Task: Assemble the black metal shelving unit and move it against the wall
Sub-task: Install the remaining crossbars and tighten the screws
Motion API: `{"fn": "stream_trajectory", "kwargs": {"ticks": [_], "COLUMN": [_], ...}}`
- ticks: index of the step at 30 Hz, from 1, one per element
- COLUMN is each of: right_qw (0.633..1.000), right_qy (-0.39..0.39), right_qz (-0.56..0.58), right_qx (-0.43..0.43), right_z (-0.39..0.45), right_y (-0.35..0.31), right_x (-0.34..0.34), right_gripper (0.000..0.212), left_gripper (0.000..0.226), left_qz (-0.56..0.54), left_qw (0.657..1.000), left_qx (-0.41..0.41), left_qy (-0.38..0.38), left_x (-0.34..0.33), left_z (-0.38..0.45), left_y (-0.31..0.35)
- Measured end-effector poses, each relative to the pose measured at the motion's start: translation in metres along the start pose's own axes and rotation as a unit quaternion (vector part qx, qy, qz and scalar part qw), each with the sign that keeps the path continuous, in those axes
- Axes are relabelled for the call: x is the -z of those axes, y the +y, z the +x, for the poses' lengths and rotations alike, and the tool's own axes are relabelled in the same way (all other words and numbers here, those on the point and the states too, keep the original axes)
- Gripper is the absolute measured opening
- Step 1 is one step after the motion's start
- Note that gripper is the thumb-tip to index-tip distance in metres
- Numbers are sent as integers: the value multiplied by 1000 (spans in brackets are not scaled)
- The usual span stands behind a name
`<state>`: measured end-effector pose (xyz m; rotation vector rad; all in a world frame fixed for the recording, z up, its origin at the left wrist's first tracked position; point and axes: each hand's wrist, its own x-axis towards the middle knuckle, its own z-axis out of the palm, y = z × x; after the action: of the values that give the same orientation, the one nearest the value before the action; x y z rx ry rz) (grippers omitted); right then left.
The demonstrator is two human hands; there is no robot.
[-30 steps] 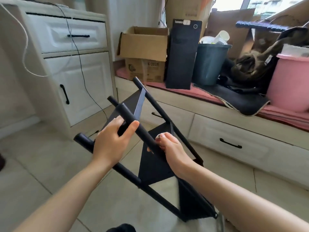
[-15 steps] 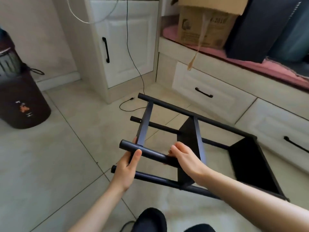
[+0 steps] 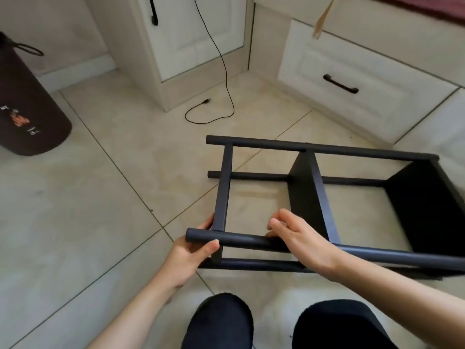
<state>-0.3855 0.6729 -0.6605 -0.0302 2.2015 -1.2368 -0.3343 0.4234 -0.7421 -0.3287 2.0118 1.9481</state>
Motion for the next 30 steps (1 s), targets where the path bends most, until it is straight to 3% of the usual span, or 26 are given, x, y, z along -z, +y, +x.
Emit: {"fn": "stream_trajectory", "kwargs": {"ticks": [8,14,21,26,30], "right_qw": [1000,994,996,996,993], "right_qy": [3,-31,-45,9,52], "right_qz": [-1,-2,75,60,23], "right_qx": [-11,-107,-17,60,104], "right_z": [2,21,42,65,93], "right_y": [14,12,6,4,-3], "right_x": [-11,-6,3,8,18], "right_gripper": [20,25,20,16,15], "left_gripper": [71,89,105,107,116], "left_qz": [-7,55,126,299,477], "left_qw": [999,996,982,931,842], "left_qx": [12,-3,-15,-52,-107], "left_qy": [-40,-69,-137,-205,-230], "left_x": [14,24,33,37,41], "left_z": [6,7,18,33,48], "left_y": [-10,8,19,44,64]}}
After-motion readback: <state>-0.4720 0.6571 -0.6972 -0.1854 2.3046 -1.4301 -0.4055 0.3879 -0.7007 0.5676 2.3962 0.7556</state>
